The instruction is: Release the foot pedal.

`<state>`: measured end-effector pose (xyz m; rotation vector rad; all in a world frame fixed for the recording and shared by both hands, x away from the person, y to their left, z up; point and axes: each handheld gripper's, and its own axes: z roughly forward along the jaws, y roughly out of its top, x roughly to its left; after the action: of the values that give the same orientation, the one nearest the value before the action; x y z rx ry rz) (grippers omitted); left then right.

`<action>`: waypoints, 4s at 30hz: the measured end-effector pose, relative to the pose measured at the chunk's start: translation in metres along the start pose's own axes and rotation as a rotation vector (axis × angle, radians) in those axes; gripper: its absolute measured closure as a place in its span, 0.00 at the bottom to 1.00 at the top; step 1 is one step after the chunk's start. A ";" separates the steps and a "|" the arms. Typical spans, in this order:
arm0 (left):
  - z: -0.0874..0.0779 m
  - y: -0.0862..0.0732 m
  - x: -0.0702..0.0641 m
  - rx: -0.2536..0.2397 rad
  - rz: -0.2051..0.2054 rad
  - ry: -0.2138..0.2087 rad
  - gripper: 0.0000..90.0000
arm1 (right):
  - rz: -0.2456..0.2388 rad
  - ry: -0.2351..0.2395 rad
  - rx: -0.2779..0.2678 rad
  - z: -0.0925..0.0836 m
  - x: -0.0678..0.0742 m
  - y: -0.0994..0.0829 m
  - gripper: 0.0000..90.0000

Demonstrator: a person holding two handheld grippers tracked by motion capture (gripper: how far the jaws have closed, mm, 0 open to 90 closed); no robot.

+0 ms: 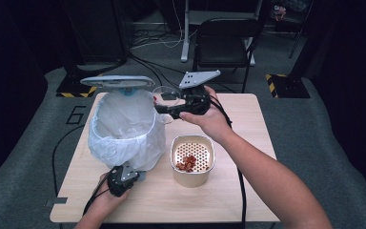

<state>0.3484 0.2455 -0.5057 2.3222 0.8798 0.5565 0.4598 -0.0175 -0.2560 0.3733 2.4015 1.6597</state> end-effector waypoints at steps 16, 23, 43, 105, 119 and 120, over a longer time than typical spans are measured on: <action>-0.002 0.001 0.001 0.020 0.013 -0.017 1.00 | -0.014 0.056 0.026 0.044 0.009 0.012 0.54; -0.002 0.001 0.001 0.019 0.015 -0.016 1.00 | -0.003 0.079 0.034 0.064 0.014 0.013 0.54; -0.001 0.000 0.001 0.012 0.012 -0.010 1.00 | 0.020 0.070 0.045 0.096 0.022 0.015 0.53; -0.019 -0.003 0.018 -0.127 -0.175 -0.080 0.66 | 0.052 -0.014 0.065 0.021 0.015 -0.030 0.23; -0.042 -0.002 0.018 -0.160 -0.164 -0.168 0.54 | 0.055 -0.038 0.064 0.003 0.012 -0.039 0.23; -0.043 -0.003 0.017 -0.169 -0.196 -0.162 0.54 | 0.057 -0.043 0.064 0.002 0.012 -0.040 0.24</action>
<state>0.3347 0.2756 -0.4729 2.0682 0.9323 0.3403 0.4451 -0.0257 -0.2941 0.4874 2.4389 1.5837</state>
